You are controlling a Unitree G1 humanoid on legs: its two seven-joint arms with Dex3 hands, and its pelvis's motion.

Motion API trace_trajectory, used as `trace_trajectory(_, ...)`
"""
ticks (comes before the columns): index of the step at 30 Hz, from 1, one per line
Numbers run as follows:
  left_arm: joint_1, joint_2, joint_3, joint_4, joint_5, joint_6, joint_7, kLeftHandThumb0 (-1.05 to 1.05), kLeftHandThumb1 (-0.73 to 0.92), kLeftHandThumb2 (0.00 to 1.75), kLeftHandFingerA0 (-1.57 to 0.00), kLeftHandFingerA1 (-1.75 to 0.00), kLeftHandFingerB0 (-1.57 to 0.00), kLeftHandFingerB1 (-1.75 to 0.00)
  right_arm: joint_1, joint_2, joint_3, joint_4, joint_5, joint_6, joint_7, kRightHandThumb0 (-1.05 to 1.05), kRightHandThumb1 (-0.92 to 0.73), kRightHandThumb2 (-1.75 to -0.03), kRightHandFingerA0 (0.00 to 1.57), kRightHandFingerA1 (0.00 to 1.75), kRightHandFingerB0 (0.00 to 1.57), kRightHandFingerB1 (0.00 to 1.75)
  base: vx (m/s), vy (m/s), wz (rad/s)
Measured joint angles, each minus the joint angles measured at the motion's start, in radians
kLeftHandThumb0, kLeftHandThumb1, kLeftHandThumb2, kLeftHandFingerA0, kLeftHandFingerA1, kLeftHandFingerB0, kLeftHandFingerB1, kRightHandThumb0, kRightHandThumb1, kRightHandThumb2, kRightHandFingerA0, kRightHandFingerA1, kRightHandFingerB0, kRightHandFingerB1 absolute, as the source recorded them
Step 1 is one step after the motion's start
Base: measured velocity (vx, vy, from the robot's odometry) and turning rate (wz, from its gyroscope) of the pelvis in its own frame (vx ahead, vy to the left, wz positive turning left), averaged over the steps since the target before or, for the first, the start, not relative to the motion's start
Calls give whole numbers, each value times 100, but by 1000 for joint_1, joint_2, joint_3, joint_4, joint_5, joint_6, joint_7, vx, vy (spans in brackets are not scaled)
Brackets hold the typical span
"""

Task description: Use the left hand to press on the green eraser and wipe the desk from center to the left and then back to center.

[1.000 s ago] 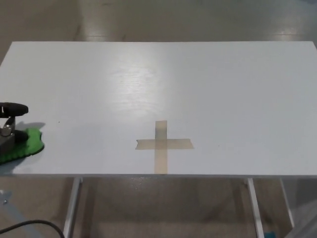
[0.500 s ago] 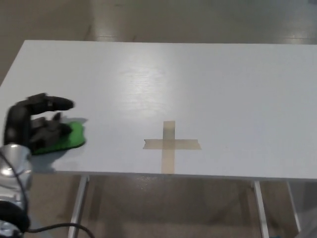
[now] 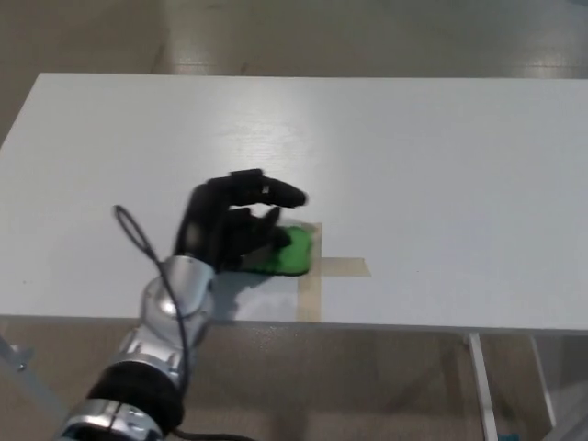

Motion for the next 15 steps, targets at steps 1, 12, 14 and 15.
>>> trace_trajectory(1, 0, -8, -6, -6, 3, 4, 4, -20, 83, 64, -93, -80, -94, -70, 0, 0, 0, 0, 0, 0, 0, -21, -71, -60, 73, 54, 58, 51, 0, 0, 0)
trace_trajectory(12, 11, -121, -88, -63, 44, 60, 35, -22, 83, 63, -93, -82, -91, -78, 3, -8, 9, -2, -5, 0, -3, -22, -70, -60, 73, 54, 58, 51, 0, 0, 0)
trace_trajectory(14, 12, -133, -95, -70, 51, 70, 35, -21, 83, 64, -93, -83, -92, -77, 6, -9, 11, -7, -5, 1, -3, -22, -70, -60, 73, 54, 58, 51, 0, 0, 0)
trace_trajectory(15, 13, -135, -97, -73, 53, 73, 35, -21, 83, 64, -93, -83, -92, -77, 7, -9, 12, -9, -5, 1, -3, -22, -70, -60, 73, 54, 58, 51, 0, 0, 0)
